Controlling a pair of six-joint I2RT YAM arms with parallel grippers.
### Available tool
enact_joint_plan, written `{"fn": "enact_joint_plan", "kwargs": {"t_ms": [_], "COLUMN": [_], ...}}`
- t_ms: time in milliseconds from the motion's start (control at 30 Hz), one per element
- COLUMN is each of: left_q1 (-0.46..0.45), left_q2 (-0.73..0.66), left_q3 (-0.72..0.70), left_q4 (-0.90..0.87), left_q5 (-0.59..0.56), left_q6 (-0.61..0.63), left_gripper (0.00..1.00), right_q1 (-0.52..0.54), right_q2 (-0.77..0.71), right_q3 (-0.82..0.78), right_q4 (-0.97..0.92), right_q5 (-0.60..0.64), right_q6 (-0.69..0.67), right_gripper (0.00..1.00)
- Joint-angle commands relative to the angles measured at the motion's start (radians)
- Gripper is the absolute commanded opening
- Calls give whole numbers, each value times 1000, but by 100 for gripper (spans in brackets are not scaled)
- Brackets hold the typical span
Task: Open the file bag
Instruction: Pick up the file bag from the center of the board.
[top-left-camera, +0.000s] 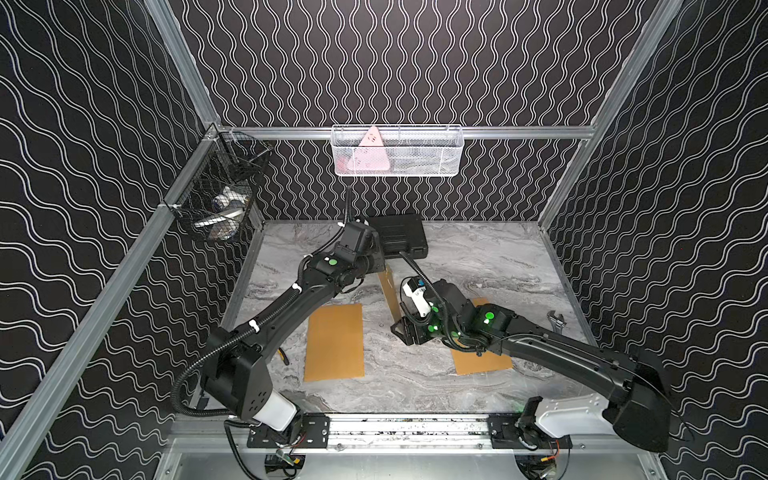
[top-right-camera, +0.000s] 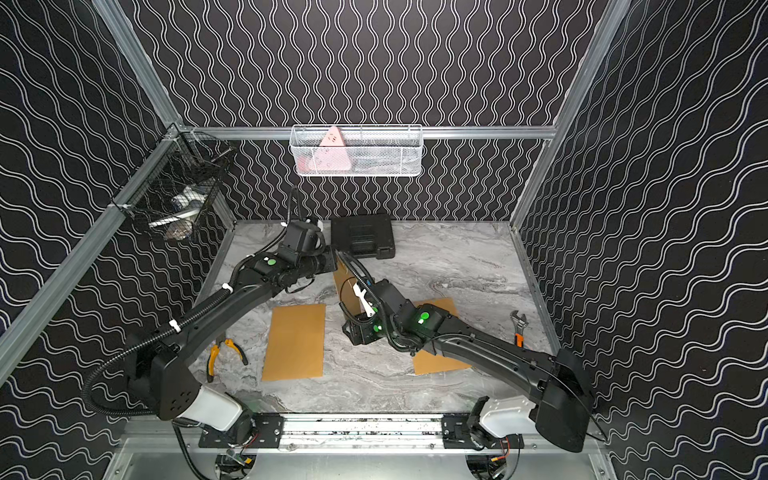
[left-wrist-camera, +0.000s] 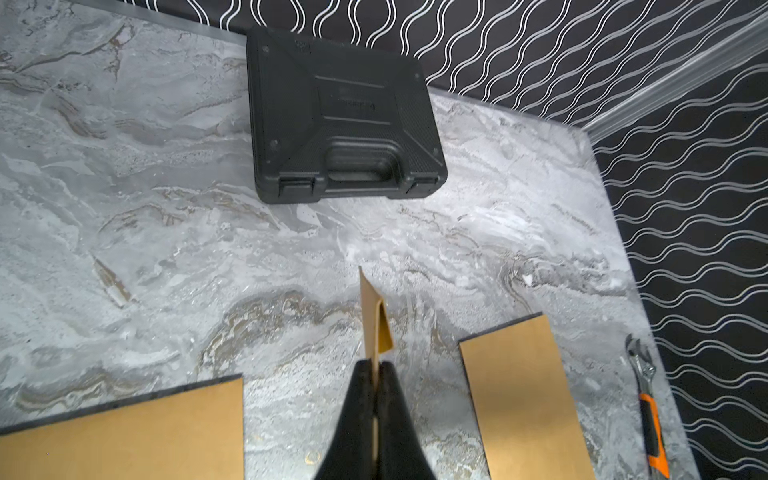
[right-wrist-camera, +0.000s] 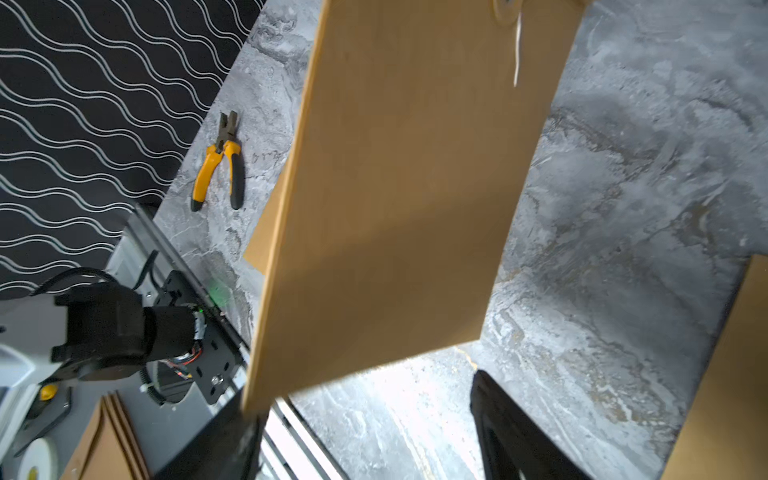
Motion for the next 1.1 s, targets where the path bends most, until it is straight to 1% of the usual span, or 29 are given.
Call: {"fn": "enact_joint_plan", "kwargs": {"t_ms": [0,167,233,300,333,433,567,667,800,1067], "left_q1": [28,58,72,79,80,80,81,81,80,80], "left_q2": [-17,-25,-32,-38,-41,-51,-82,-100,-126,-185], "left_q3": [-15,-41,-68,-101,-115,-165,-267,-328,-402,-508], "left_q4": [97,143,186,236,262,351,512,602,690,774], "left_q5": [75,104,137,178,196,282,404,457,484,487], "left_q6": [-8,7,7,-5,-10,-23,-36,-47,-59,-35], "left_gripper": [0,0,0,0,0,0,0,0,0,0], "right_q1": [0,-1,-4,-32,-56,-171,-342,-441,-545,-679], "right_q2": [-29,-36,-27,-12,-4,17,31,50,97,212], "right_q3": [-23,-36,-37,-35,-29,-25,-47,-53,-44,-27], "right_q4": [23,11,10,19,21,57,145,200,258,368], "right_q5": [-29,-26,-2,21,6,-115,-328,-448,-553,-732], "right_q6": [11,1,-6,-14,-19,-22,-10,-1,14,56], "right_gripper": [77,79,81,82,82,82,82,82,81,81]}}
